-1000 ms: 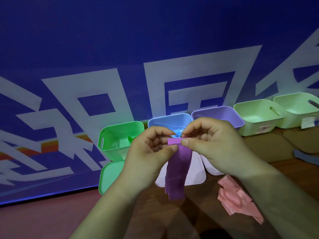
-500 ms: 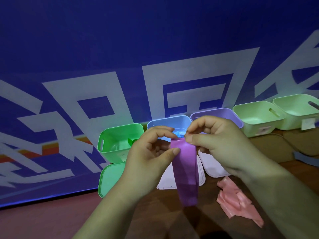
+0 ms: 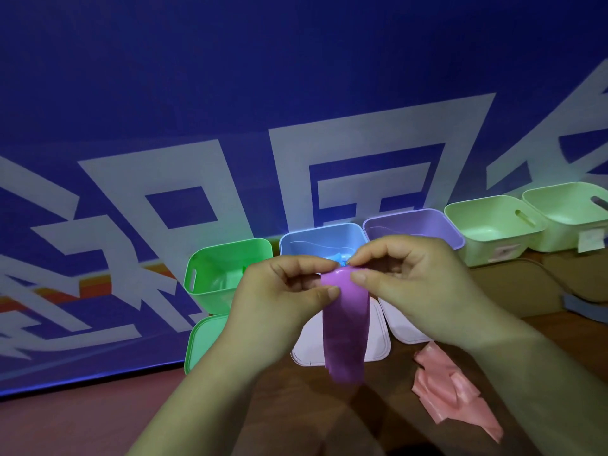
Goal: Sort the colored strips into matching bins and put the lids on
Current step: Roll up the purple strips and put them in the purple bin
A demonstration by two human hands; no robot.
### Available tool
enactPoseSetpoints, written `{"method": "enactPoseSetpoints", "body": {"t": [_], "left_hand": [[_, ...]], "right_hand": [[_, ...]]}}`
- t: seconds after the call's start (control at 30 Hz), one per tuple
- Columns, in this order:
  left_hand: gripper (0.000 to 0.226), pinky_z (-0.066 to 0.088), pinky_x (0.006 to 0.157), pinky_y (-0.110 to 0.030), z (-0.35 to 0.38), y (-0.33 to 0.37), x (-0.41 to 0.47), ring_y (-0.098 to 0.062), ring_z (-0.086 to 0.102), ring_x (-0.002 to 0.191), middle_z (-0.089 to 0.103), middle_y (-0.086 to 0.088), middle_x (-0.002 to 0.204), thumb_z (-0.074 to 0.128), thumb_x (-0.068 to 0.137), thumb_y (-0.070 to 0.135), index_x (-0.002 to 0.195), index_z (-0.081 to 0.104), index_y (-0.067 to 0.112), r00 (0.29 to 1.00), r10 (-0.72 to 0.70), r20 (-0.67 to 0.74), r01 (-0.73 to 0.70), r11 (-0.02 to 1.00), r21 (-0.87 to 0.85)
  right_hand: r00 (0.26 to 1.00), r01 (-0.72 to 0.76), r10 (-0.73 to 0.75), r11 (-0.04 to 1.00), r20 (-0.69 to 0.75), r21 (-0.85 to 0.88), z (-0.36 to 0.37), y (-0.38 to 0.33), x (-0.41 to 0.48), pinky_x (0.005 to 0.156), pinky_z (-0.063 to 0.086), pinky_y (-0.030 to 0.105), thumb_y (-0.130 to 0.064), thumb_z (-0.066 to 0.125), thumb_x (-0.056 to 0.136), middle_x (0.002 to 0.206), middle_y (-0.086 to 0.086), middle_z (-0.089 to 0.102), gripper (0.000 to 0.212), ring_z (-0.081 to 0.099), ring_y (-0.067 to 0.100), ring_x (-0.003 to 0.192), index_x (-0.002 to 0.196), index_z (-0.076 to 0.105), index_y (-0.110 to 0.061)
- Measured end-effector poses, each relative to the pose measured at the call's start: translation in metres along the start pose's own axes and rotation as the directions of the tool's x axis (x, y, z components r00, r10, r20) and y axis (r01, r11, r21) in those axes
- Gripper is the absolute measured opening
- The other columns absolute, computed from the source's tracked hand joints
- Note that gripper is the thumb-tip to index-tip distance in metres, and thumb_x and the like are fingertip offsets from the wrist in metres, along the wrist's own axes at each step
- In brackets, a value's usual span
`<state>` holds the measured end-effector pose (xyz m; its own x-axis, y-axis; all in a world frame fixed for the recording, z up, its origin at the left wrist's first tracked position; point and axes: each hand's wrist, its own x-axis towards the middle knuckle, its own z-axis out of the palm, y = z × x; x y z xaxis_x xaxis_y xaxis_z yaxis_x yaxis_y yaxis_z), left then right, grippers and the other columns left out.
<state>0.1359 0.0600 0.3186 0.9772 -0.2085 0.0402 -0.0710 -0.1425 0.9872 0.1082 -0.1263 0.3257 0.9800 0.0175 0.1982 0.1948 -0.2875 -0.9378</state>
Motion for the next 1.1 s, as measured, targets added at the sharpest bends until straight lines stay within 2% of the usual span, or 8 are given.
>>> {"method": "enactPoseSetpoints", "body": {"t": [0.07,0.2,0.43,0.67,0.77,0.9,1.0,1.1], "left_hand": [[0.030,0.061,0.082,-0.039,0.000,0.003,0.001,-0.028,0.073,0.080,0.076,-0.013,0.082,0.080,0.072,-0.007,0.086,0.079,0.019,0.999,-0.030,0.010,0.030,0.999,-0.026],[0.030,0.057,0.070,-0.022,-0.001,0.008,0.001,-0.014,0.071,0.071,0.077,-0.009,0.077,0.077,0.073,-0.012,0.086,0.078,0.016,0.997,-0.067,0.038,0.069,0.994,-0.080],[0.032,0.057,0.068,-0.021,-0.001,0.011,0.003,-0.012,0.070,0.068,0.076,-0.004,0.073,0.075,0.074,-0.012,0.082,0.078,0.019,0.996,-0.069,0.049,0.074,0.993,-0.092],[0.031,0.057,0.073,-0.023,-0.002,0.007,0.008,-0.015,0.074,0.079,0.078,-0.006,0.083,0.075,0.075,-0.012,0.088,0.078,0.017,0.997,-0.035,0.062,0.041,0.995,-0.094],[0.031,0.058,0.074,-0.024,-0.004,0.006,0.009,-0.016,0.074,0.080,0.078,-0.006,0.085,0.075,0.075,-0.011,0.091,0.078,0.015,0.997,-0.015,0.074,0.022,0.996,-0.087],[0.030,0.059,0.082,-0.044,-0.009,-0.001,0.012,-0.029,0.070,0.080,0.074,-0.018,0.086,0.083,0.073,0.001,0.095,0.080,0.021,0.996,0.046,0.079,-0.043,0.998,-0.042],[0.032,0.057,0.087,-0.054,-0.011,-0.008,0.014,-0.039,0.069,0.092,0.075,-0.015,0.093,0.080,0.071,0.017,0.101,0.078,0.025,0.992,0.077,0.103,-0.074,0.997,-0.033],[0.029,0.060,0.085,-0.044,-0.011,-0.011,0.016,-0.032,0.072,0.091,0.077,-0.010,0.093,0.077,0.071,0.011,0.098,0.079,0.022,0.990,0.091,0.103,-0.085,0.994,-0.064]], "right_hand": [[0.999,0.037,-0.034,0.996,0.030,-0.082,-0.003,0.004,-0.001,0.082,0.059,0.033,-0.010,0.082,0.077,0.092,-0.006,0.075,0.024,0.072,0.014,0.087,0.092,0.076,-0.028],[0.993,0.113,-0.102,0.969,0.062,-0.221,-0.007,0.004,0.001,0.082,0.059,0.035,-0.022,0.087,0.071,0.096,-0.011,0.073,0.032,0.071,0.012,0.088,0.096,0.074,-0.035],[0.990,0.135,-0.121,0.954,0.066,-0.268,-0.007,0.002,0.005,0.076,0.056,0.019,-0.022,0.087,0.071,0.087,-0.022,0.072,0.035,0.069,0.005,0.080,0.091,0.071,-0.046],[0.997,0.048,-0.037,0.983,0.066,-0.175,-0.006,0.005,0.012,0.072,0.050,0.010,-0.014,0.085,0.073,0.077,-0.021,0.070,0.029,0.065,0.000,0.069,0.089,0.074,-0.035],[0.997,-0.017,0.022,0.997,0.073,-0.074,-0.005,0.004,0.015,0.073,0.053,0.015,-0.011,0.083,0.074,0.076,-0.015,0.073,0.026,0.067,0.001,0.069,0.089,0.076,-0.031],[0.990,-0.104,0.091,0.988,0.112,0.113,-0.006,0.002,0.020,0.067,0.054,0.016,0.001,0.079,0.076,0.075,-0.006,0.075,0.024,0.070,0.005,0.068,0.092,0.075,-0.017],[0.986,-0.135,0.115,0.978,0.123,0.162,-0.005,0.003,0.022,0.067,0.054,0.018,0.003,0.078,0.076,0.079,0.001,0.076,0.024,0.072,0.010,0.071,0.093,0.074,-0.014],[0.981,-0.176,0.155,0.965,0.116,0.193,-0.003,0.006,0.025,0.066,0.054,0.017,0.001,0.077,0.077,0.079,0.003,0.076,0.023,0.072,0.011,0.072,0.094,0.074,-0.014]]}}
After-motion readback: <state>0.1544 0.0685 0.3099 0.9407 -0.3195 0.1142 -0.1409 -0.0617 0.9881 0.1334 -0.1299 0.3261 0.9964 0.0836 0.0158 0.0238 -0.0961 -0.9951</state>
